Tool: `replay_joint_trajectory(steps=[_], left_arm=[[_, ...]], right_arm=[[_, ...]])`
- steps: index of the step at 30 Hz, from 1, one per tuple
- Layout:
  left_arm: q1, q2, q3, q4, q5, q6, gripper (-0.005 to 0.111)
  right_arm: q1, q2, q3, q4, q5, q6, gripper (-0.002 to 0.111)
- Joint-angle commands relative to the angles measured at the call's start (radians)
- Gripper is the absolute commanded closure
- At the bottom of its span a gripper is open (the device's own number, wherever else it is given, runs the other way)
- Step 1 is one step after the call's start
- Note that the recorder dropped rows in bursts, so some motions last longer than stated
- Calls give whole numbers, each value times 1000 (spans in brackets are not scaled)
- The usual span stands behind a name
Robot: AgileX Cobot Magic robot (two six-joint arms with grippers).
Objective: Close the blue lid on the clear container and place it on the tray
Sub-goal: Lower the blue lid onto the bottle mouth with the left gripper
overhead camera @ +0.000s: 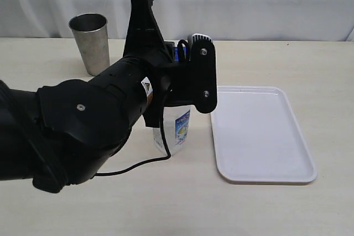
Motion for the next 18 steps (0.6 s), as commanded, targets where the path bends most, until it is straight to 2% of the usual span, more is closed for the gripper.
replay_joint_trajectory(steps=[1, 18], left_arm=[[-7, 0, 2, 3, 9, 7, 107], [-9, 0, 2, -35, -9, 24, 107]], right_arm=[[-5, -4, 2, 2, 1, 0, 104], [-5, -4, 2, 2, 1, 0, 104]])
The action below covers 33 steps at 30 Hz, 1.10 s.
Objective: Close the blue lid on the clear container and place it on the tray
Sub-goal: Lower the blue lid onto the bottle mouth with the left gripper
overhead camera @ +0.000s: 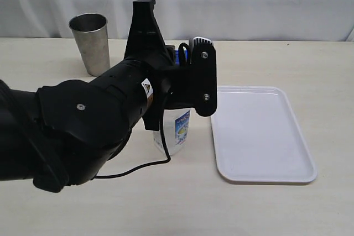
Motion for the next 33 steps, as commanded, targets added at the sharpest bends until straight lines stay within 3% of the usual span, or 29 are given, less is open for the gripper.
replay_joint_trajectory(steps=[1, 33], left_arm=[[-9, 0, 2, -10, 4, -2, 107], [-9, 0, 89, 24, -61, -56, 107]], right_arm=[[-5, -4, 2, 2, 1, 0, 104], [-5, -4, 2, 2, 1, 0, 104]])
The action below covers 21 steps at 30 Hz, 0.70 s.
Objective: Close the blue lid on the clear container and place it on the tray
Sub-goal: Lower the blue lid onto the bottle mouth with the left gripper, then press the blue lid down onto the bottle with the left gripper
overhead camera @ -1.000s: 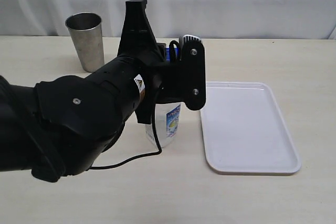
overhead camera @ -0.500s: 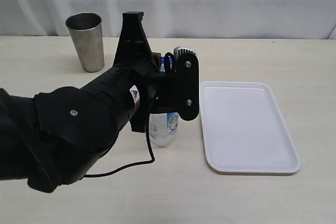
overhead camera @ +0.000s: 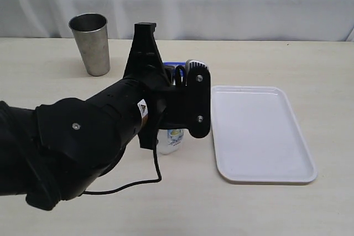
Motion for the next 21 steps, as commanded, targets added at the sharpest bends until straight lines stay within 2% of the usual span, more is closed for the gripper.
replay_joint_trajectory(steps=[1, 21], left_arm=[[-4, 0, 21, 0, -3, -15, 107], [-4, 0, 21, -134, -43, 76, 107]], right_arm=[[-5, -4, 2, 2, 1, 0, 104], [-5, -4, 2, 2, 1, 0, 104]])
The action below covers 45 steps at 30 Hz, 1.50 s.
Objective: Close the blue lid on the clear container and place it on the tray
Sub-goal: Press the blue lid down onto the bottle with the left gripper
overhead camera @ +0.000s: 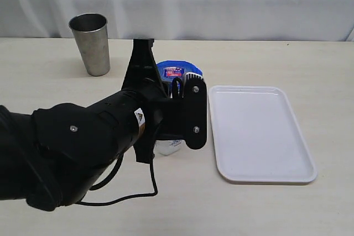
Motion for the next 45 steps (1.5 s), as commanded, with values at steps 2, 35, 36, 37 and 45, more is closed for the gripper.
replay_joint_trajectory(steps=[2, 35, 36, 37, 45], left_arm=[[-2, 0, 2, -39, 11, 26, 107], [-59, 0, 2, -85, 79, 46, 107], [-52, 1, 2, -90, 79, 46, 107], [-50, 1, 2, -92, 79, 46, 107], [-48, 1, 2, -100, 45, 46, 107]], right_arm=[[-5, -4, 2, 2, 1, 0, 104], [-5, -4, 2, 2, 1, 0, 104], [-5, -4, 2, 2, 1, 0, 104], [-5, -4, 2, 2, 1, 0, 104], [-5, -4, 2, 2, 1, 0, 104]])
